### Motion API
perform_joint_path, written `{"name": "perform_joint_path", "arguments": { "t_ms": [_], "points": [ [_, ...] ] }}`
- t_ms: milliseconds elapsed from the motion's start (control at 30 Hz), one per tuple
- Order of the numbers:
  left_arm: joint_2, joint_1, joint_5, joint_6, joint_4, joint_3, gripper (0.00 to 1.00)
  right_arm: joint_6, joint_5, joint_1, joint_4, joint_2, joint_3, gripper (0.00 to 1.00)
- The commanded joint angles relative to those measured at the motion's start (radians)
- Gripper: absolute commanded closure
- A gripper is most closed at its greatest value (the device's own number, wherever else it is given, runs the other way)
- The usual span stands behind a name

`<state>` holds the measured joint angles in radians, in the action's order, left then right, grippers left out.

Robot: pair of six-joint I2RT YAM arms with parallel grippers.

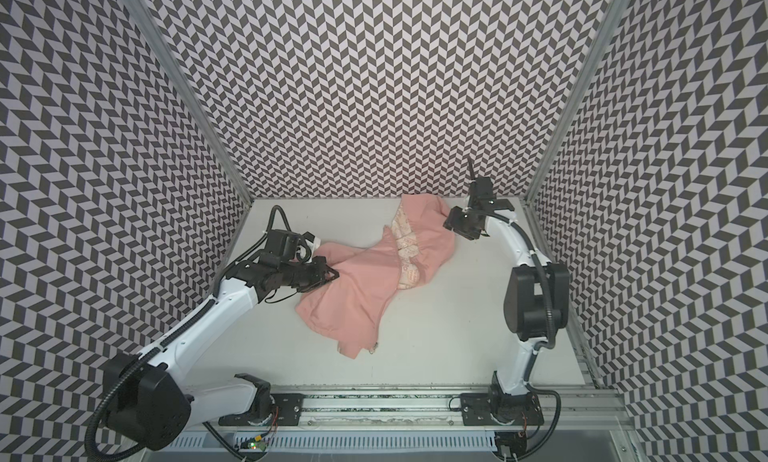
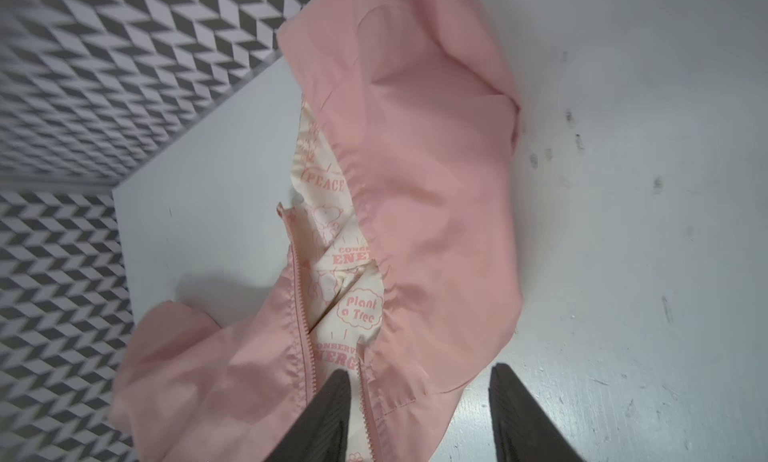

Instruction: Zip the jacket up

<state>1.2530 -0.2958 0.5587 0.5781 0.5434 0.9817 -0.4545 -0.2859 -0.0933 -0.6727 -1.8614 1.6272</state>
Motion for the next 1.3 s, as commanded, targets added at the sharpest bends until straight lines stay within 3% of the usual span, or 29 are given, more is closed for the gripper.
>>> {"name": "perform_joint_path", "arguments": {
  "t_ms": [0,200,467,633,733,767,833,1267],
  "points": [
    [0.014,-0.006,-0.003,-0.007,-0.026,-0.01,1.0,0.036,0.012,-0.147,-0.029,-0.009,-0.059,0.32],
    [0.014,-0.007,-0.01,0.007,-0.062,-0.074,1.0,0.063,0.157,-0.296,-0.053,-0.092,-0.07,0.28],
    [0.001,-0.007,-0.005,0.015,-0.08,-0.101,1.0,0.065,0.329,-0.313,-0.053,-0.113,-0.127,0.37],
    [0.008,-0.008,-0.003,0.017,-0.081,-0.094,1.0,0.075,0.374,-0.312,-0.039,-0.129,-0.146,0.55],
    [0.009,-0.007,0.001,0.016,-0.073,-0.085,1.0,0.073,0.394,-0.302,-0.044,-0.132,-0.132,0.81],
    [0.009,-0.007,0.004,0.013,-0.064,-0.078,1.0,0.072,0.399,-0.29,-0.051,-0.123,-0.124,0.9],
    [0.009,-0.007,0.014,0.006,-0.047,-0.061,1.0,0.076,0.398,-0.26,-0.057,-0.089,-0.117,1.0],
    [0.034,-0.076,0.115,-0.027,0.061,0.109,1.0,0.141,0.427,0.051,-0.224,0.031,0.166,1.0]
  ]
}}
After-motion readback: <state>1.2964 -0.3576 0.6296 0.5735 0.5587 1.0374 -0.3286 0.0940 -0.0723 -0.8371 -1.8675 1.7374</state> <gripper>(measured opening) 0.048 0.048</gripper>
